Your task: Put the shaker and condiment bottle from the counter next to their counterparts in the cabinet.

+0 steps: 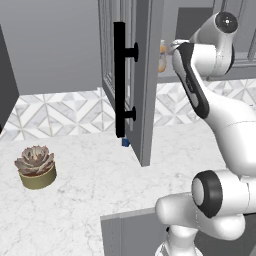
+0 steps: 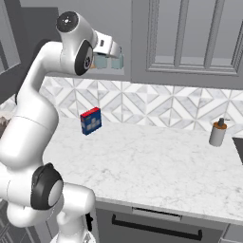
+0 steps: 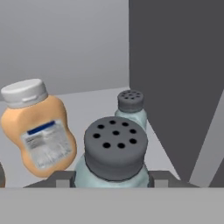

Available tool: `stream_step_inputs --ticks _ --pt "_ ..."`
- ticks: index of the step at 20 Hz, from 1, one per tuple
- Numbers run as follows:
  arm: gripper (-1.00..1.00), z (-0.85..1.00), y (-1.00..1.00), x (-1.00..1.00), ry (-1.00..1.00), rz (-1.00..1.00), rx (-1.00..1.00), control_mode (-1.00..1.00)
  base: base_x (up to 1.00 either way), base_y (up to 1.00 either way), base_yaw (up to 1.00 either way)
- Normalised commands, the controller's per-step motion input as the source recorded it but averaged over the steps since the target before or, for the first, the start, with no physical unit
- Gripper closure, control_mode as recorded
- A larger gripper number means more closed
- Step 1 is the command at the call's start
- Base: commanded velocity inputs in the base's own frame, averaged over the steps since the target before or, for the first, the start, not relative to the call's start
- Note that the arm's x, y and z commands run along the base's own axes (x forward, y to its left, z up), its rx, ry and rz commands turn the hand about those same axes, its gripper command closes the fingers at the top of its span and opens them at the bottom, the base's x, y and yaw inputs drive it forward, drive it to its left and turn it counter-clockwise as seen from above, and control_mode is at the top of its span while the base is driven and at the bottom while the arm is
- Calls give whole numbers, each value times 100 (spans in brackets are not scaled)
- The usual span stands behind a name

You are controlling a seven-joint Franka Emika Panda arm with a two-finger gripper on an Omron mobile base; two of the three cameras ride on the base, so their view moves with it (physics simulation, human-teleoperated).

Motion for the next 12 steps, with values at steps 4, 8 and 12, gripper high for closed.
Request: stream_step_inputs --ticks 4,8,12 --pt "100 -1 0 9 0 0 0 -100 0 0 0" --pt "100 -1 0 10 0 0 0 -100 0 0 0" --pt "100 0 0 8 0 0 0 -100 0 0 0"
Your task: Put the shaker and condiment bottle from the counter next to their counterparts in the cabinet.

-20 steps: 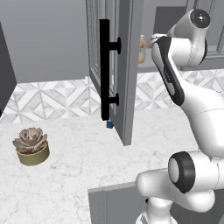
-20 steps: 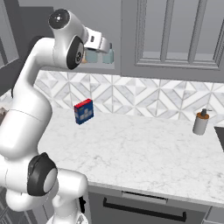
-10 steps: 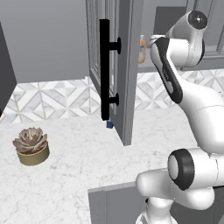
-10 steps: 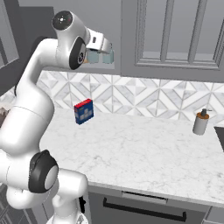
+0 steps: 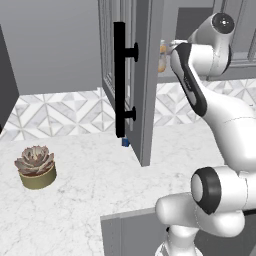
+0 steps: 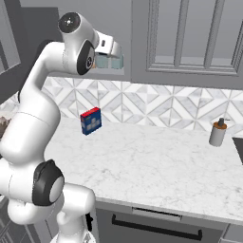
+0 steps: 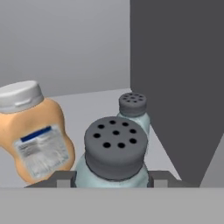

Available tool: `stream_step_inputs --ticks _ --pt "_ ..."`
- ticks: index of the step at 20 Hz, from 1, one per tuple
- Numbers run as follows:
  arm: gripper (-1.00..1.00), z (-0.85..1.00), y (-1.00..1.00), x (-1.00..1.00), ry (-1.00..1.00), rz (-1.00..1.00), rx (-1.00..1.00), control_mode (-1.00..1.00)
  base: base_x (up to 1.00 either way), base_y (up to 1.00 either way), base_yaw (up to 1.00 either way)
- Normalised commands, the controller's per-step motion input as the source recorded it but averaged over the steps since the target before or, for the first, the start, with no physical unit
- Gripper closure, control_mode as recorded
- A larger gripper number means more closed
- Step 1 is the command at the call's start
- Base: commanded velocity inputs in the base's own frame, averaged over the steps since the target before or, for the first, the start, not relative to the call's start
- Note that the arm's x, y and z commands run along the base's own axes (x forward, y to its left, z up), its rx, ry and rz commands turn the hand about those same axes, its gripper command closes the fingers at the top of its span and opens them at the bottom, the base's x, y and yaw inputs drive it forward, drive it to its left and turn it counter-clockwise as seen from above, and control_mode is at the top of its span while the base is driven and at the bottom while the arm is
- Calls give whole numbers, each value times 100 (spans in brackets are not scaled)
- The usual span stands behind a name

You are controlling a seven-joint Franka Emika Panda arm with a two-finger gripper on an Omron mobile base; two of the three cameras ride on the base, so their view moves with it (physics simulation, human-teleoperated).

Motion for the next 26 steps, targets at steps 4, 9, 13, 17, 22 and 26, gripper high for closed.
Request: stream_step_inputs --ticks 4,9,13,17,22,26 --pt "100 -3 0 3 0 0 0 -100 0 0 0" --pt "100 -15 0 0 0 0 0 -100 0 0 0" --pt "100 -12 0 0 0 0 0 -100 0 0 0" --pt "100 -5 0 7 0 0 0 -100 0 0 0" --pt "100 0 0 17 0 0 0 -100 0 0 0" --pt "100 -1 0 12 0 0 0 -100 0 0 0"
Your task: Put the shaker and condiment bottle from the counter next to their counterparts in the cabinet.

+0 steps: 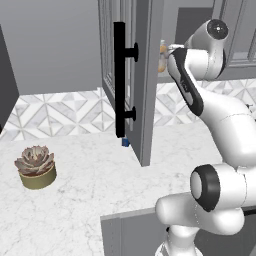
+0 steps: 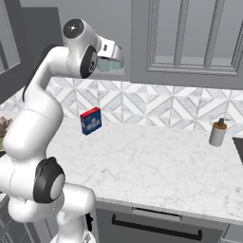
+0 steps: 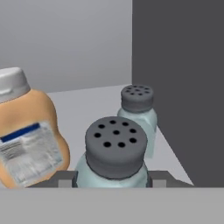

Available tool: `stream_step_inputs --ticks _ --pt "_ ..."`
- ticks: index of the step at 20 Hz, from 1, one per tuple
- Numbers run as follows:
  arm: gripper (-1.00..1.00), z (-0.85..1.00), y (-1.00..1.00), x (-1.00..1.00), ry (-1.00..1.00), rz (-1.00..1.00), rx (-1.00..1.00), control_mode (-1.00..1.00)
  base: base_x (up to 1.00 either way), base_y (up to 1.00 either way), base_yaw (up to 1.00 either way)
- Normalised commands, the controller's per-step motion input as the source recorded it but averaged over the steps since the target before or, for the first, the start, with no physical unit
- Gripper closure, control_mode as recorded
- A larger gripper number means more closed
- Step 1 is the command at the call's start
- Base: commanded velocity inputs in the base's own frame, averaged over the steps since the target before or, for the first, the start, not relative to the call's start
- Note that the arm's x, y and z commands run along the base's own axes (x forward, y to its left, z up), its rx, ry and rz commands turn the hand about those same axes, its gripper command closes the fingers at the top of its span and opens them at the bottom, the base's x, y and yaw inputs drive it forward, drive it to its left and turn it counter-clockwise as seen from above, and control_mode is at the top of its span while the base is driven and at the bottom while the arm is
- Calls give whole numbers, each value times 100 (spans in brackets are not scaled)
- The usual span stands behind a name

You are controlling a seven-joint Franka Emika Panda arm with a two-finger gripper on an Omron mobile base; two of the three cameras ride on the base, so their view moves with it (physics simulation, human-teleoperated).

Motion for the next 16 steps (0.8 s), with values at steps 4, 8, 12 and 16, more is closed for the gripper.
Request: stream_step_inputs --ticks 4,8,12,16 --pt "-100 -9 0 13 0 0 0 -100 0 0 0" --pt "-100 -9 0 11 0 0 0 -100 0 0 0" --pt "-100 -4 0 3 0 0 0 -100 0 0 0" --pt "-100 -4 0 1 0 0 0 -100 0 0 0"
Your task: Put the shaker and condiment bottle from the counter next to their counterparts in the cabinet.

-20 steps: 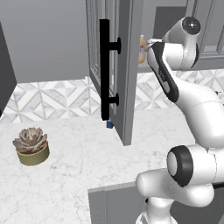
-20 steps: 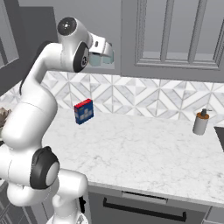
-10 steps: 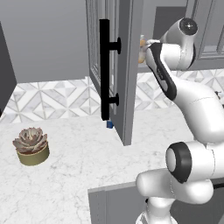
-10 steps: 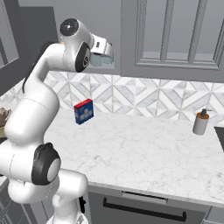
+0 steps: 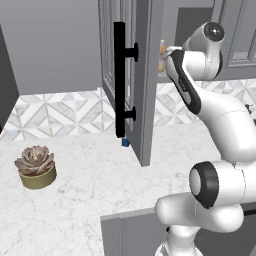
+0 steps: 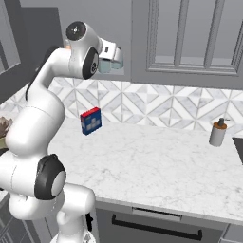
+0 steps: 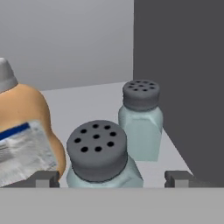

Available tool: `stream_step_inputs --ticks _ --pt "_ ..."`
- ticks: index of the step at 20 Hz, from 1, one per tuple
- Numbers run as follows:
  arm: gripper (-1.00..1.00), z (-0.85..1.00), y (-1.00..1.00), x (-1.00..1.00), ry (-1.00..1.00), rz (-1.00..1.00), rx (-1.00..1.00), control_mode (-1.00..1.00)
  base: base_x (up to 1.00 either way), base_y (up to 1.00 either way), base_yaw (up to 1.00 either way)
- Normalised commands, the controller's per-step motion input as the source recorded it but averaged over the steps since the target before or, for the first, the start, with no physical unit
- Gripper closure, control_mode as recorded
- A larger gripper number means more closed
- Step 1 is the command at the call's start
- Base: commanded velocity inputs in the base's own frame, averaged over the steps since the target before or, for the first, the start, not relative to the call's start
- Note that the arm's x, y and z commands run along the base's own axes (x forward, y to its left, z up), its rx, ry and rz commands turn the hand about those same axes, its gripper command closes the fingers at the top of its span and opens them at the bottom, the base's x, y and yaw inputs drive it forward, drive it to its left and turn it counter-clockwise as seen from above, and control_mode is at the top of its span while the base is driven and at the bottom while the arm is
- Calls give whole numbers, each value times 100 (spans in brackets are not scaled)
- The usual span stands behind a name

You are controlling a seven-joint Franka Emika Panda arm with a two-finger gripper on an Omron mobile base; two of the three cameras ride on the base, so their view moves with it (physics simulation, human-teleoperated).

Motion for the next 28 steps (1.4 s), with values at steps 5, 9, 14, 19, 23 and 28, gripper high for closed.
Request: stream_step_inputs --ticks 5,9,14,19,23,28 --pt "-100 -3 0 3 0 0 -1 -100 0 0 0" --pt "-100 0 0 -34 -3 0 -4 -100 0 0 0" --pt "-100 0 0 -72 -1 1 -4 -100 0 0 0" --pt "-100 -4 -24 -95 -5 1 0 -100 0 0 0" --pt "-100 -10 -46 -100 -9 0 0 -100 0 0 0" --pt "-100 -16 -55 -100 -6 0 0 -100 0 0 0"
